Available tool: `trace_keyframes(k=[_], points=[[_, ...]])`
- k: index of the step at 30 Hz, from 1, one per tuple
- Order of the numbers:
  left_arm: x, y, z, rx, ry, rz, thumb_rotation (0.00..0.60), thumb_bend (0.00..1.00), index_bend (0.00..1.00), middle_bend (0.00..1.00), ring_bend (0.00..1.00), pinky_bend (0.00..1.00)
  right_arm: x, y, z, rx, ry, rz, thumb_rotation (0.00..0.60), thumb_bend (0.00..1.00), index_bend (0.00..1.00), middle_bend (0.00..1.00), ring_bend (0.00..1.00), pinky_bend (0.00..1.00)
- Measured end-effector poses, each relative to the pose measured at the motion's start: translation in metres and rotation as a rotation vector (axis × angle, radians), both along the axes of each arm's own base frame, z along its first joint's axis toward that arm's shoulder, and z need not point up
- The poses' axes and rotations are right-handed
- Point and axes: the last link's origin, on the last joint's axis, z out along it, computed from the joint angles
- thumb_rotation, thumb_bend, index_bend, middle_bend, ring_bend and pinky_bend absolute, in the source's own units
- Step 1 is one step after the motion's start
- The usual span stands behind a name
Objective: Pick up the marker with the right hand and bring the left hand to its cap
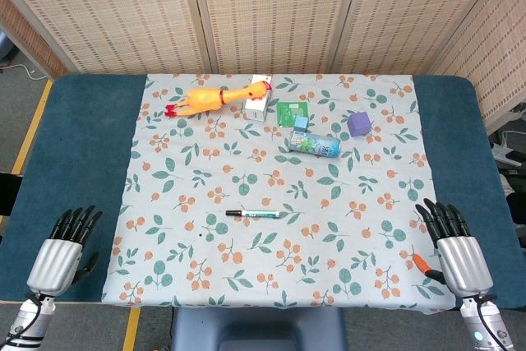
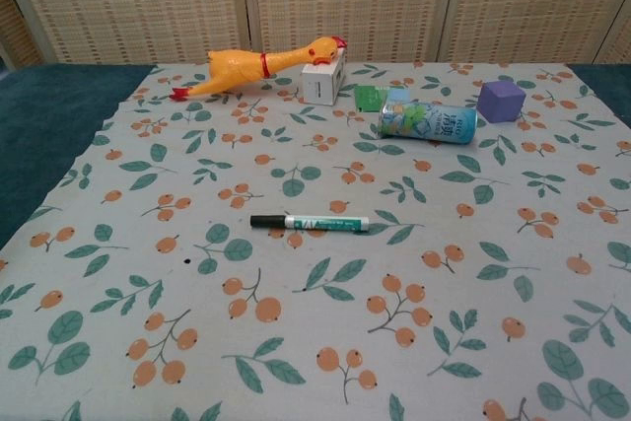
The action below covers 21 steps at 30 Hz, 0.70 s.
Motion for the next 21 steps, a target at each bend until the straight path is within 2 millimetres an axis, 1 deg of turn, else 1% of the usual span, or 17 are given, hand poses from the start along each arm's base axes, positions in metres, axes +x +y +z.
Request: trace_keyframes(k=[5, 8, 11, 14, 17, 19, 21], points=[[0.0, 0.0, 0.001, 0.003, -0.003, 0.0, 0.6, 0.4, 0.0, 0.0, 0.0, 0.08, -0.001, 0.0, -0.002, 0.006, -0.002, -0.013, 0.6, 0.15, 0.0, 0.0, 0.0, 0.0], [0.001, 0.001, 0.001, 0.004, -0.009, 0.004, 0.6, 0.4, 0.0, 0.0, 0.0, 0.08, -0.001, 0.0, -0.007, 0.017, -0.008, -0.028, 0.6, 0.15, 0.0, 0.0, 0.0, 0.0], [0.002, 0.002, 0.002, 0.004, -0.019, 0.002, 0.6, 0.4, 0.0, 0.0, 0.0, 0.08, 0.004, -0.005, -0.016, 0.048, -0.013, -0.02, 0.6, 0.15, 0.0, 0.0, 0.0, 0.0], [0.002, 0.003, 0.003, 0.001, -0.025, 0.0, 0.6, 0.4, 0.0, 0.0, 0.0, 0.08, 0.016, -0.016, -0.027, 0.101, -0.01, 0.018, 0.6, 0.15, 0.0, 0.0, 0.0, 0.0], [0.002, 0.002, 0.004, -0.005, -0.033, 0.002, 0.6, 0.4, 0.0, 0.0, 0.0, 0.08, 0.035, -0.034, -0.042, 0.154, -0.011, 0.071, 0.6, 0.16, 0.05, 0.05, 0.0, 0.0], [0.003, 0.002, 0.005, -0.005, -0.038, 0.0, 0.6, 0.4, 0.0, 0.0, 0.0, 0.08, 0.049, -0.051, -0.053, 0.189, -0.005, 0.103, 0.6, 0.18, 0.1, 0.09, 0.0, 0.0], [0.003, 0.002, 0.005, -0.007, -0.041, 0.001, 0.6, 0.4, 0.0, 0.0, 0.0, 0.08, 0.064, -0.068, -0.066, 0.23, 0.009, 0.13, 0.6, 0.18, 0.12, 0.11, 0.0, 0.0]])
